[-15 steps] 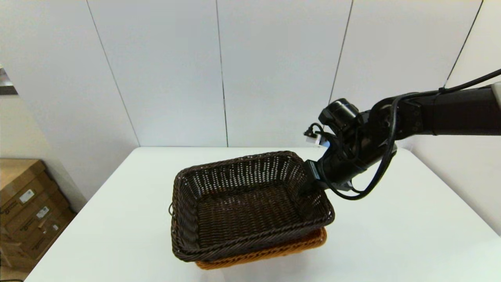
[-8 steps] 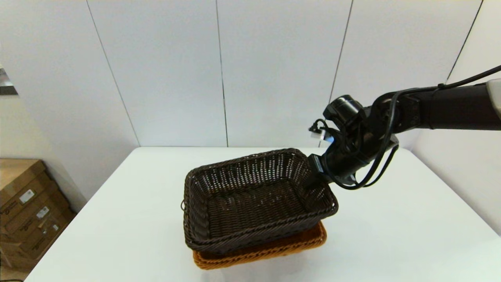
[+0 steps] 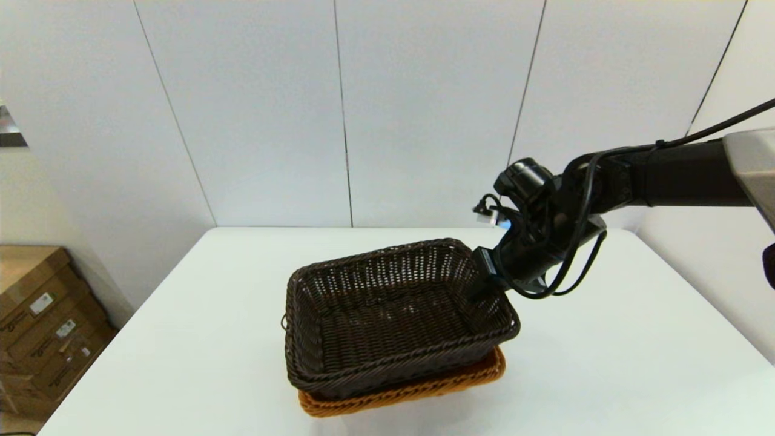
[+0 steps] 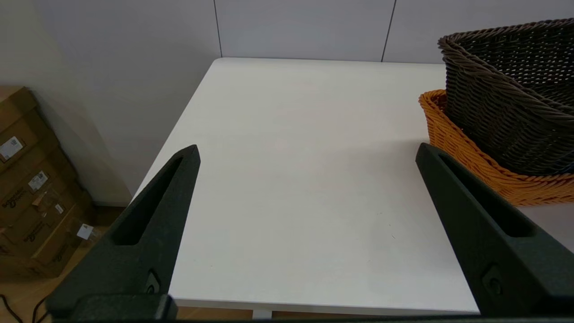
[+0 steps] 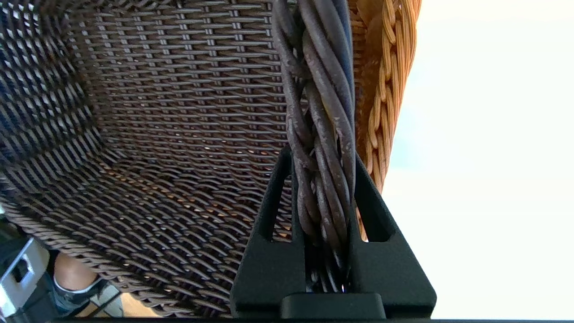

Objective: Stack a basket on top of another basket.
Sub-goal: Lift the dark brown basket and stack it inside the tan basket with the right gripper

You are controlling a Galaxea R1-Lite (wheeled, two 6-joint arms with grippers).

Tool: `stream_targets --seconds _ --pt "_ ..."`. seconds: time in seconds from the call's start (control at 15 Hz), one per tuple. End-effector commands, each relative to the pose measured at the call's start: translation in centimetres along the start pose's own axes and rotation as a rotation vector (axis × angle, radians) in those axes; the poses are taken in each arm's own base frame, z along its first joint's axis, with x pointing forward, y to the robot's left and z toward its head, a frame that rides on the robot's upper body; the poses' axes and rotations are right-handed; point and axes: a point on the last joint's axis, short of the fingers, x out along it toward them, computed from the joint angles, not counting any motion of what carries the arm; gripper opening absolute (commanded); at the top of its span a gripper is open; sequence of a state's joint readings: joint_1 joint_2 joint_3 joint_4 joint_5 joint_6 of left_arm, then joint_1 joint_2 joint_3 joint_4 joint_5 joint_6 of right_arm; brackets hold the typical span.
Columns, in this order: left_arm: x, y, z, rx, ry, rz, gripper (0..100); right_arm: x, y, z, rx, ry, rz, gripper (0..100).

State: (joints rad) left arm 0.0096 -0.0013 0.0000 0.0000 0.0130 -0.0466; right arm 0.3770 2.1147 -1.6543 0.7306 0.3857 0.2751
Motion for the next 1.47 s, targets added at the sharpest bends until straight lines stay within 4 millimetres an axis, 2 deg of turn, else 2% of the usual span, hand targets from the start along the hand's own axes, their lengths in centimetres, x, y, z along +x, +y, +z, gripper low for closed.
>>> stream_targets --seconds 0.07,0.33,0.53,0.87,1.47 --pt "0.0 0.0 0.0 0.001 0.003 0.001 100 1.0 -0.4 0.0 0.004 0.03 -0.006 0" --pt "0.0 0.0 0.0 -0.001 0.001 0.002 100 2.3 -0.9 -0.2 0.016 0.066 -0.013 0" --pt "0.0 0.0 0.0 -0.001 0.001 0.001 100 2.1 -0.8 -0.2 -0.003 0.061 -0.013 0" --pt "0.0 0.0 0.0 -0.001 0.001 0.001 100 2.8 -1.2 -0.2 -0.003 0.078 -0.027 0" --pt "0.0 0.0 0.0 -0.001 0.001 0.002 100 2.5 -1.3 -0.1 -0.006 0.063 -0.048 0"
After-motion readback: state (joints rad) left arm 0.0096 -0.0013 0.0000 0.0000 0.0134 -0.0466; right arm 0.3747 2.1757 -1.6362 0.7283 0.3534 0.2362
